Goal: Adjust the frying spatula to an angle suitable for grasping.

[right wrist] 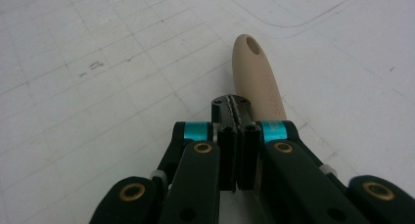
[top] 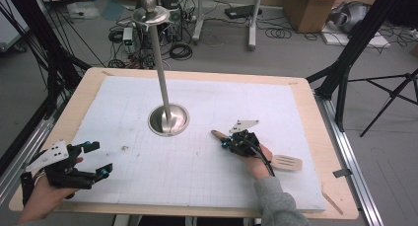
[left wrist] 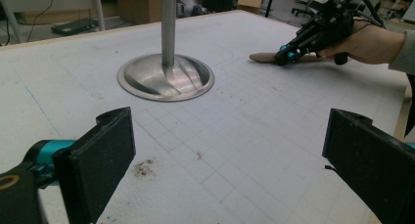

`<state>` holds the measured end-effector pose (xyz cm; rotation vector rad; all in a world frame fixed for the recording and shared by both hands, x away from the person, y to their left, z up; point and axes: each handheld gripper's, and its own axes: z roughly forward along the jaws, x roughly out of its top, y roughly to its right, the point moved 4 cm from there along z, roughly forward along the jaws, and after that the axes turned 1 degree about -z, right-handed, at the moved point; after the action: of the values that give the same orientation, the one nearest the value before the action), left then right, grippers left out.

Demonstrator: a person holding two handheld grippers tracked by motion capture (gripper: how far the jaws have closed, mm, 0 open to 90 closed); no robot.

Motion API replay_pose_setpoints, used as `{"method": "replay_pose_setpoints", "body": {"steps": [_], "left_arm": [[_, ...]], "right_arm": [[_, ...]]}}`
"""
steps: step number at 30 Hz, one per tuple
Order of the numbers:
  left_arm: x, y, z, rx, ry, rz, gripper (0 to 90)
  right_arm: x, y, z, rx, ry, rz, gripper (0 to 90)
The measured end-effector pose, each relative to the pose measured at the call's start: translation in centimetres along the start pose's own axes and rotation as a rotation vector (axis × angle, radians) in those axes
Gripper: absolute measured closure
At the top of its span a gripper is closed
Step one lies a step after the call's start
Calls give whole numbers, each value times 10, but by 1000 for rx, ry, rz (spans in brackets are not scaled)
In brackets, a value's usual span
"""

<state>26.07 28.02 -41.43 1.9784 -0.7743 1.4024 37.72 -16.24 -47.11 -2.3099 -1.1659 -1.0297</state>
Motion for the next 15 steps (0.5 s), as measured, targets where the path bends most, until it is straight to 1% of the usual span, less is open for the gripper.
{"method": "replay_pose_setpoints", "body": {"steps": [3, 5, 6, 7, 9, 11, 13, 15], "left_arm": [[0, 0, 1, -2, -1, -3, 59], [0, 0, 2, -3, -2, -1, 59], [-1, 0, 2, -3, -2, -3, 59], [-1, -1, 2, -3, -2, -2, 59], [-1, -1, 2, -4, -5, -2, 59], [-2, -1, 3, -5, -7, -7, 59], [-3, -1, 3, -4, -10, -7, 59], [-3, -2, 3, -4, -15, -5, 59]], "right_arm": [[3, 4, 2, 2, -12, 0, 900], [5, 7, 3, 12, -19, 6, 900], [5, 9, 4, 18, -22, 1, 900], [6, 10, 4, 19, -21, 4, 900], [7, 14, 6, 39, -10, 12, 900], [7, 17, 6, 61, -4, 34, 900], [8, 19, 7, 58, 3, 34, 900], [8, 20, 8, 56, 7, 45, 900]]}}
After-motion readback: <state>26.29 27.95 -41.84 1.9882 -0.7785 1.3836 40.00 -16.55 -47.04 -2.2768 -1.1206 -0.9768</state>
